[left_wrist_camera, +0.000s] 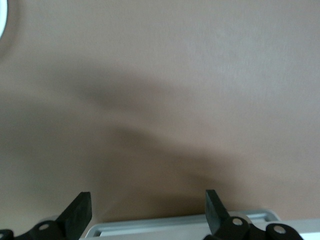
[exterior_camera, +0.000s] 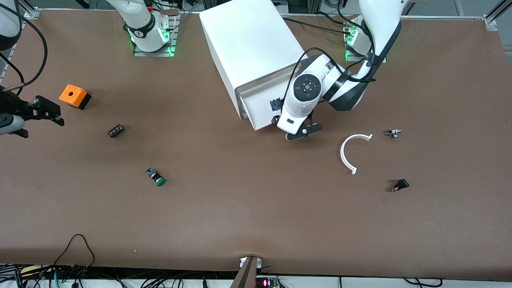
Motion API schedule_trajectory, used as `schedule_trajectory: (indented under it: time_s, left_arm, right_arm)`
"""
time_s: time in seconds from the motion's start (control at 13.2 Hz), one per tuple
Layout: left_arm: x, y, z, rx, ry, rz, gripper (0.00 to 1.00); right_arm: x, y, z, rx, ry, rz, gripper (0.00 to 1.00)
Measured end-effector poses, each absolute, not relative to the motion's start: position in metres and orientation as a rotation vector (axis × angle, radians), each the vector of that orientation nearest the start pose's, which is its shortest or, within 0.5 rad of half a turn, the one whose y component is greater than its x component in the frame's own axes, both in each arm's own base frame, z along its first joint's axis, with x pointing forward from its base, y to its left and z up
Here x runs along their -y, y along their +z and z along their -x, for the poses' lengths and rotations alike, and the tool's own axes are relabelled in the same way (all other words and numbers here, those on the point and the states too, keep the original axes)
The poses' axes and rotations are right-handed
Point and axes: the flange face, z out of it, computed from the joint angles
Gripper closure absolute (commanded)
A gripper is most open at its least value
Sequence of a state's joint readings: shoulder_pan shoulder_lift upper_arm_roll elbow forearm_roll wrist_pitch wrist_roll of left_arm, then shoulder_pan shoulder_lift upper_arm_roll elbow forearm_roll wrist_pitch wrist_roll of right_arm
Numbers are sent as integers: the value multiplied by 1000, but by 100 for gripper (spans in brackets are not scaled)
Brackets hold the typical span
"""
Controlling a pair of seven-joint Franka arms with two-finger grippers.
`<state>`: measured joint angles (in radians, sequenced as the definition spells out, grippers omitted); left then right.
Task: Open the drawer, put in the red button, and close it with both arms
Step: 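Push the drawer closed into the cabinet with the left gripper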
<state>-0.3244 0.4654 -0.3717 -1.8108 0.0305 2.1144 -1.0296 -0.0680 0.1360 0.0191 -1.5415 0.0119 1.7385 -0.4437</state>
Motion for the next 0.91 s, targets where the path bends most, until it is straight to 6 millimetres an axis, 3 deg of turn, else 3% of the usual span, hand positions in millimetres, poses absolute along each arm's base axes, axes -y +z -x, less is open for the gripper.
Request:
schedule_trajectory:
  time_s: [0.3, 0.91]
  left_arm:
    - [409, 291, -478, 533, 394, 3086, 0]
    - [414, 273, -451, 610, 693, 3063, 0]
  right_arm:
    - [32, 566, -603, 605, -59, 3078, 0]
    - [36, 568, -597, 507, -6, 3090, 0]
